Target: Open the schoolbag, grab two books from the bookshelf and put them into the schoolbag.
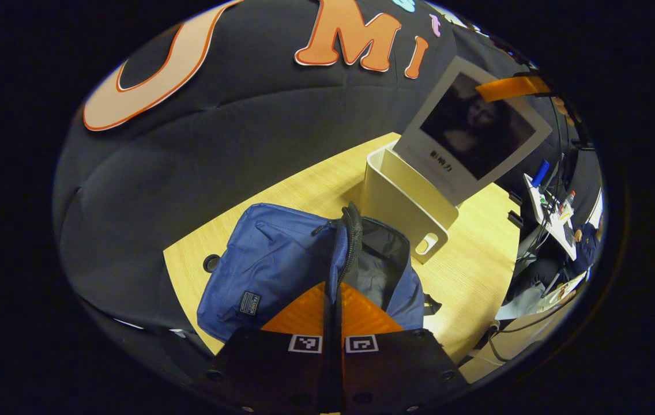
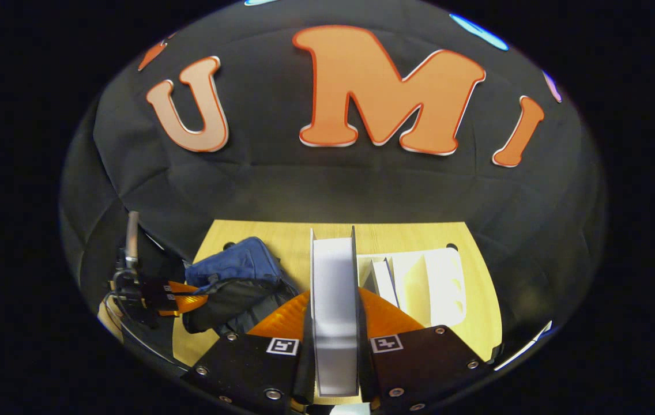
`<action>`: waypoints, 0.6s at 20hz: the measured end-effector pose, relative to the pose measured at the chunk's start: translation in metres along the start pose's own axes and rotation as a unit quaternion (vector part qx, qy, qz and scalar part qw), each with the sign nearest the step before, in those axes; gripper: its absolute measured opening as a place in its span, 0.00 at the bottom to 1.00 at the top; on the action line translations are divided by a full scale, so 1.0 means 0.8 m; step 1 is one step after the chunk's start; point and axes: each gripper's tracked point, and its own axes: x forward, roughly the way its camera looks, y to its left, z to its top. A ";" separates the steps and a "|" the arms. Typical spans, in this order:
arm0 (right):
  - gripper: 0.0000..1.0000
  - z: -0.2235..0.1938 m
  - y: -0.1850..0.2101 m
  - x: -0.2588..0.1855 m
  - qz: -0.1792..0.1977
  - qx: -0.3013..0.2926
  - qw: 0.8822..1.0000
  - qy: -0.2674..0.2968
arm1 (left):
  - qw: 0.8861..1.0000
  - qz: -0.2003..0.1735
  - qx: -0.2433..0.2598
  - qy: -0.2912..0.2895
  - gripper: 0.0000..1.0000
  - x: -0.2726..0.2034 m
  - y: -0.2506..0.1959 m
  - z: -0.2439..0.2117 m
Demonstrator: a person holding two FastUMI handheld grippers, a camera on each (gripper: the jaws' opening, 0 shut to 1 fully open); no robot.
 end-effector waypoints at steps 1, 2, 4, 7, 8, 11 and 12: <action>0.30 0.000 0.004 -0.011 0.013 0.011 1.000 -0.007 | 1.000 0.003 0.001 -0.001 0.01 -0.001 0.001 0.001; 0.30 -0.001 0.012 -0.024 0.028 0.029 0.999 -0.014 | 1.000 0.005 0.000 0.000 0.01 -0.002 0.001 0.002; 0.30 -0.011 0.031 -0.038 0.068 0.069 0.995 -0.023 | 1.000 0.013 0.001 0.001 0.01 -0.003 0.000 0.003; 0.30 -0.051 0.051 -0.023 0.110 0.143 0.984 -0.001 | 0.999 0.030 0.029 0.002 0.01 -0.010 -0.002 0.009; 0.29 -0.074 0.057 -0.011 0.120 0.165 0.979 0.011 | 0.999 0.032 0.041 0.001 0.01 -0.012 -0.006 0.011; 0.29 -0.122 0.069 0.034 0.151 0.257 0.954 0.029 | 0.997 0.032 0.068 -0.003 0.00 -0.019 -0.019 0.019; 0.29 -0.138 0.073 0.045 0.158 0.282 0.946 0.031 | 0.997 0.035 0.073 -0.002 0.00 -0.022 -0.020 0.021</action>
